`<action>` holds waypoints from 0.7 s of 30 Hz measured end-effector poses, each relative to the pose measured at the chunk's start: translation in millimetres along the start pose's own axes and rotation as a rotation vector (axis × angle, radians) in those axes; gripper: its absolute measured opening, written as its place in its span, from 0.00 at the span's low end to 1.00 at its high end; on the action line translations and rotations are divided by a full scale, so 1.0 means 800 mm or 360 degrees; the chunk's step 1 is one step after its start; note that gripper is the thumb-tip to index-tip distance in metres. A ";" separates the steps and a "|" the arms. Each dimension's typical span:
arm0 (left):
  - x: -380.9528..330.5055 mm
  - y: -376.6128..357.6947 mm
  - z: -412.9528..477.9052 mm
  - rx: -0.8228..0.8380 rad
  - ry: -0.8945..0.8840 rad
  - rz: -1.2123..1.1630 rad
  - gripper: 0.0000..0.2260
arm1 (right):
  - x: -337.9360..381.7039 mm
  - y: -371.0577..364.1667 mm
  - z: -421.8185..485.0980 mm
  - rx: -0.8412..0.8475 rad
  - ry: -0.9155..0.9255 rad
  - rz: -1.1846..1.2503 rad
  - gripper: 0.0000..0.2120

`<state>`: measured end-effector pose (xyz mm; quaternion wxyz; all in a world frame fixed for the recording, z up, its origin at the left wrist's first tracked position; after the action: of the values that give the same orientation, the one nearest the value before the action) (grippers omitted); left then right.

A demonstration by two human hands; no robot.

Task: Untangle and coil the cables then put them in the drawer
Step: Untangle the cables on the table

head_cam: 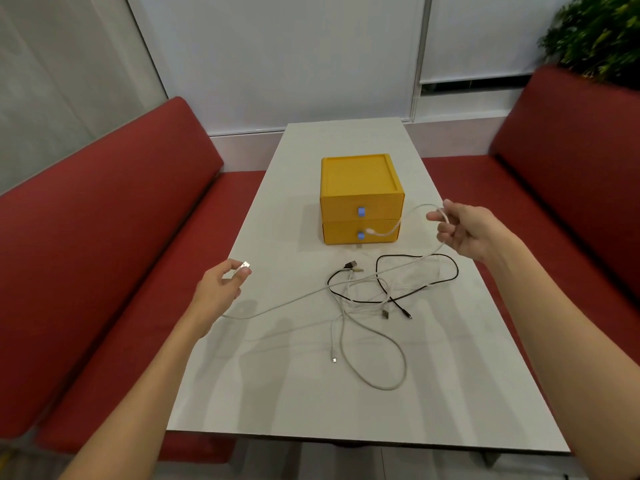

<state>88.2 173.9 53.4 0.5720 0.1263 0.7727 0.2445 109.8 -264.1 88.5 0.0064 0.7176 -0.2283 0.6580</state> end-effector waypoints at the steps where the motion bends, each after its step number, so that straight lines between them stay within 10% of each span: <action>1: 0.007 0.003 0.001 0.0002 0.0015 0.0008 0.08 | 0.002 0.005 0.001 -0.0022 0.0001 0.0014 0.06; 13: 0.052 0.033 0.003 -0.0123 0.0264 -0.0192 0.10 | 0.003 0.068 0.009 -0.0320 0.0149 -0.0167 0.13; 21: -0.029 -0.034 -0.025 0.0529 0.0581 -0.1083 0.07 | -0.086 0.076 -0.039 -0.0022 -0.0167 -0.0131 0.14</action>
<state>79.1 135.2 62.9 0.4457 -0.0910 0.8880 -0.0679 58.3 -286.8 9.8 0.0264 0.7598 -0.2033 0.6170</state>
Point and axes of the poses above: each hand's wrist, its own z-axis towards the middle knuckle, its own y-axis out of the back of the hand, x = y × z, the point moved 8 cm from there along z, towards the middle knuckle, and after that the axes turned 15 degrees about y, right-handed, at the moved point
